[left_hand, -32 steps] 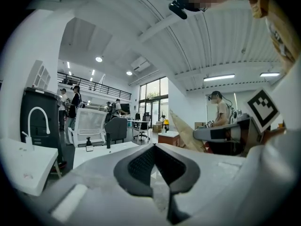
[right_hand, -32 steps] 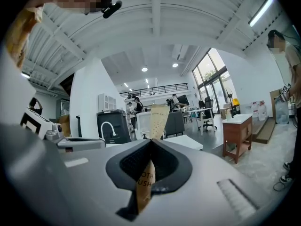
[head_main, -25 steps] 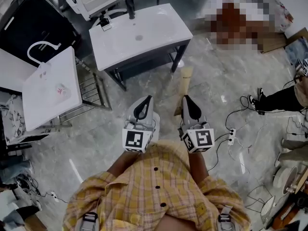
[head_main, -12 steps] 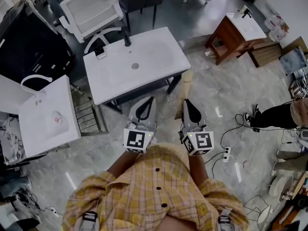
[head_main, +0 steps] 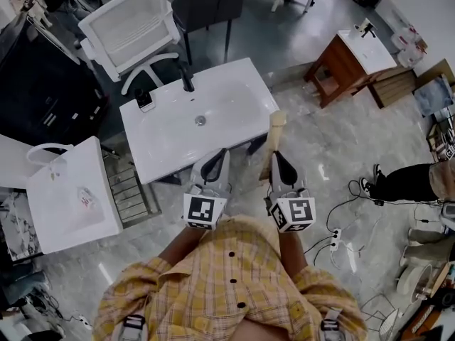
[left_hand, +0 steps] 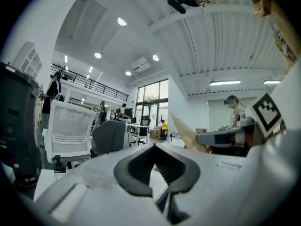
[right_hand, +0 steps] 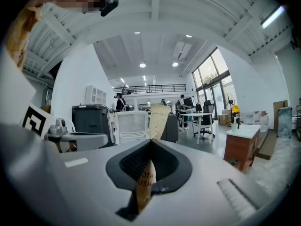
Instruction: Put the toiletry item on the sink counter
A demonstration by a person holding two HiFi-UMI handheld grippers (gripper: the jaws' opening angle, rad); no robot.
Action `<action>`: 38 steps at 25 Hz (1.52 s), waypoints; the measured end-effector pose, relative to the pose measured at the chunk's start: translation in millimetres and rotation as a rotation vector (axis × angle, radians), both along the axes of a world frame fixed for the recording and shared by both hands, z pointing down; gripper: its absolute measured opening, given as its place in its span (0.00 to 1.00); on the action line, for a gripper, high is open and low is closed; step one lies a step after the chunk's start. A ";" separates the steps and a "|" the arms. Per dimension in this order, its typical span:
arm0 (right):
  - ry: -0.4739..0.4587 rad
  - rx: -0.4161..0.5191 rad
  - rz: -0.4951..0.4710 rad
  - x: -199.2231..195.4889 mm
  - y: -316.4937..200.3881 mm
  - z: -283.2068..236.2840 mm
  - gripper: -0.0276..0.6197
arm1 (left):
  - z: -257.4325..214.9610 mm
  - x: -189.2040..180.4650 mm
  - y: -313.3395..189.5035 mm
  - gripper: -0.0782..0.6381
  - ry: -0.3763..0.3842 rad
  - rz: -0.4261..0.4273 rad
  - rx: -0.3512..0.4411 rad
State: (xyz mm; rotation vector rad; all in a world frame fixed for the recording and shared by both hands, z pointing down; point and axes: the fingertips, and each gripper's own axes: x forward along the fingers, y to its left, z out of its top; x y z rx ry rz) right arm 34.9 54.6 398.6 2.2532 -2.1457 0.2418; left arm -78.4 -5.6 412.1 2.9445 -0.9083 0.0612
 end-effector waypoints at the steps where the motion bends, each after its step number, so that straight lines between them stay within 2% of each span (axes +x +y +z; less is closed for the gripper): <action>1: -0.005 -0.004 0.002 1.2 -4.6 2.2 0.05 | 2.9 0.6 -4.9 0.11 -0.002 -0.001 -0.007; 6: -0.019 -0.034 0.001 8.0 -17.9 11.3 0.05 | 12.2 8.5 -17.6 0.11 -0.002 -0.006 -0.064; 12: -0.021 -0.063 -0.010 23.0 -31.6 21.1 0.05 | 20.9 23.2 -24.6 0.11 -0.027 0.008 -0.065; 16: -0.046 -0.057 -0.044 37.1 -53.9 25.4 0.05 | 21.3 34.0 -37.9 0.11 -0.022 -0.023 -0.062; 22: -0.072 -0.086 -0.119 62.8 -105.1 32.8 0.05 | 20.2 57.3 -75.8 0.11 -0.075 -0.067 -0.039; 29: -0.081 -0.141 -0.202 96.1 -151.2 53.2 0.05 | 32.4 88.1 -109.2 0.11 -0.099 -0.149 -0.085; 38: -0.090 -0.232 -0.275 134.4 -196.3 92.5 0.05 | 51.1 129.8 -144.2 0.11 -0.158 -0.195 -0.106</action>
